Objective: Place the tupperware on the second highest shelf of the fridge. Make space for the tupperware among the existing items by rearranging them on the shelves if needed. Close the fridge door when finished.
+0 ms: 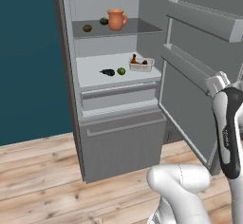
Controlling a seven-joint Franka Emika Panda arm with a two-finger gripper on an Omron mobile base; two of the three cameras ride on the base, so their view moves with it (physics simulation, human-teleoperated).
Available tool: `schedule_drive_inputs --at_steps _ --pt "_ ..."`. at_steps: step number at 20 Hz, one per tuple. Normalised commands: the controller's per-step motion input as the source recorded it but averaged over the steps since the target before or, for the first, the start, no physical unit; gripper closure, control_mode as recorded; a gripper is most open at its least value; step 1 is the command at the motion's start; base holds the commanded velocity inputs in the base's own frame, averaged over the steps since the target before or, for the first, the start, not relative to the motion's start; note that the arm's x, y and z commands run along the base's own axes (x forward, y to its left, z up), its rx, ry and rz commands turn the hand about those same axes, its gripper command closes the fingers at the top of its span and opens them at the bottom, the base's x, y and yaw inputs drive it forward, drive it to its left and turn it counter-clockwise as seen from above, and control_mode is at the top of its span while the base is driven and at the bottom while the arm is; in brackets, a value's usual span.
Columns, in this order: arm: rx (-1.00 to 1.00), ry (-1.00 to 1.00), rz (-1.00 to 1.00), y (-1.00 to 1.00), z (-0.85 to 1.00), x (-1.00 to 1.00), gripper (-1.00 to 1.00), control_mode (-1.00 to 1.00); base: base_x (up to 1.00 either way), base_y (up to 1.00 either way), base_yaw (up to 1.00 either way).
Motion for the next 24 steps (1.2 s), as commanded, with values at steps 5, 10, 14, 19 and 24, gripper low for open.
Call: schedule_drive_inputs --at_steps 5,10,14,19,24 --pt "0.13 -0.01 0.00 -1.00 -0.09 0.03 -1.00 -1.00 0.00 0.00 0.00" --pt "0.11 0.00 0.00 -1.00 -0.09 0.10 -1.00 -1.00 0.00 0.00 0.00" --pt "0.12 0.00 0.00 -1.00 0.00 0.23 -1.00 -1.00 0.00 0.00 0.00" --pt "0.08 0.00 0.00 -1.00 0.00 0.11 -1.00 -1.00 0.00 0.00 0.00" --pt "0.05 -0.08 0.00 -0.85 -0.16 -0.37 -1.00 -1.00 0.00 0.00 0.00"
